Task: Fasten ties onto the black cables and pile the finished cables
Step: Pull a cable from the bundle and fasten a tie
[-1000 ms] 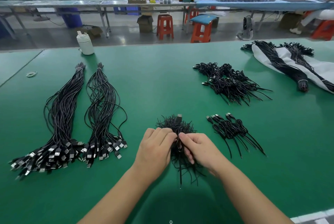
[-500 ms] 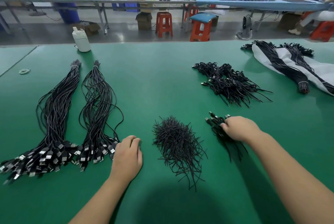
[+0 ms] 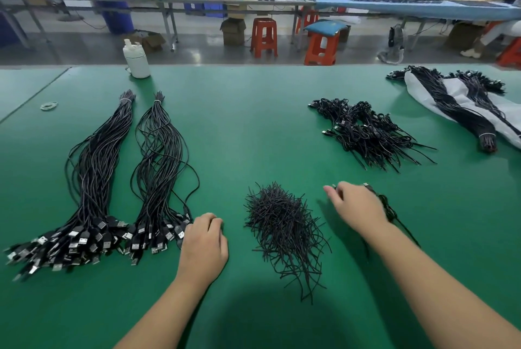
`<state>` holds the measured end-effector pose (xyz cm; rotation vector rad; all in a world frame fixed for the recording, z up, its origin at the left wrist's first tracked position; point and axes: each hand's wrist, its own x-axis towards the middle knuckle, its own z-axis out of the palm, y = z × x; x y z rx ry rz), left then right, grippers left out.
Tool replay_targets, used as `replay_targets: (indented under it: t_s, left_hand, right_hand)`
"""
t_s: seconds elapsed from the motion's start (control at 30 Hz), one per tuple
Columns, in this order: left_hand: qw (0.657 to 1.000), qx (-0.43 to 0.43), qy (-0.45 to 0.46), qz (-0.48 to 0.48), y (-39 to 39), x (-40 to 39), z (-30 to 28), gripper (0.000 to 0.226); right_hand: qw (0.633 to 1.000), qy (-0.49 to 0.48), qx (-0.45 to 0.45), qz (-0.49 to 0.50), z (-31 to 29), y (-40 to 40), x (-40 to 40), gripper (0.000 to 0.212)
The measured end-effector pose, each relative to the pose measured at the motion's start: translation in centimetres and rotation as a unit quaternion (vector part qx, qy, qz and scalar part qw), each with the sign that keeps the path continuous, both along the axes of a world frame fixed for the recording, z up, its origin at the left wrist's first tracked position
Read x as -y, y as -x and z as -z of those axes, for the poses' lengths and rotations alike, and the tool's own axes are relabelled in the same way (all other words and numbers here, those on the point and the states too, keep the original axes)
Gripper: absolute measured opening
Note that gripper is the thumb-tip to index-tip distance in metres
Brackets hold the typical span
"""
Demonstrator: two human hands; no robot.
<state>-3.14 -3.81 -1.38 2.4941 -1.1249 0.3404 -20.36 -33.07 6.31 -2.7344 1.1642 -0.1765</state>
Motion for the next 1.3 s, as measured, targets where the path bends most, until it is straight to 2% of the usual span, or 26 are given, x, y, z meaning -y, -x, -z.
replay_targets:
  t_s: [0.07,0.13,0.23,0.43,0.63,0.8,0.97,1.17,1.3]
  left_hand:
    - [1.0,0.021,0.007,-0.008,0.0,-0.1,0.2,0.019]
    - [0.999,0.038,-0.006,-0.035,0.1,-0.2,0.3,0.02]
    - [0.995,0.02,-0.025,-0.099,0.2,-0.2,0.4,0.03]
    - [0.981,-0.049,-0.06,-0.179,0.1,0.3,0.1,0.047]
    - [0.973,-0.055,-0.124,-0.189,-0.1,0.0,-0.3,0.054]
    - [0.966,-0.004,-0.16,-0.2,-3.0,-0.7,-2.4,0.048]
    - [0.941,-0.043,-0.249,-0.223,-6.3,-0.2,-4.3,0.037]
    - [0.933,-0.099,-0.268,-0.22,-7.1,0.2,-5.4,0.016]
    - [0.936,-0.148,-0.231,-0.219,-6.9,-0.1,-5.9,0.012]
  right_hand:
    - [0.993,-0.101,0.054,-0.013,1.6,-1.2,-2.0,0.051]
    - [0.983,-0.159,0.093,-0.006,3.2,-1.8,-3.3,0.05]
    - [0.977,-0.176,0.121,0.023,5.2,-1.7,-4.3,0.045]
    - [0.949,-0.182,0.256,0.036,6.6,0.0,-5.1,0.039]
    - [0.951,-0.163,0.262,0.017,7.2,0.2,-5.4,0.027]
    - [0.955,-0.147,0.258,0.012,7.6,0.2,-5.4,0.024]
    - [0.958,-0.141,0.251,0.008,7.6,0.1,-5.5,0.022]
    - [0.96,-0.131,0.249,0.004,7.5,0.2,-5.6,0.024]
    - [0.959,-0.132,0.251,0.004,7.5,0.2,-5.6,0.024]
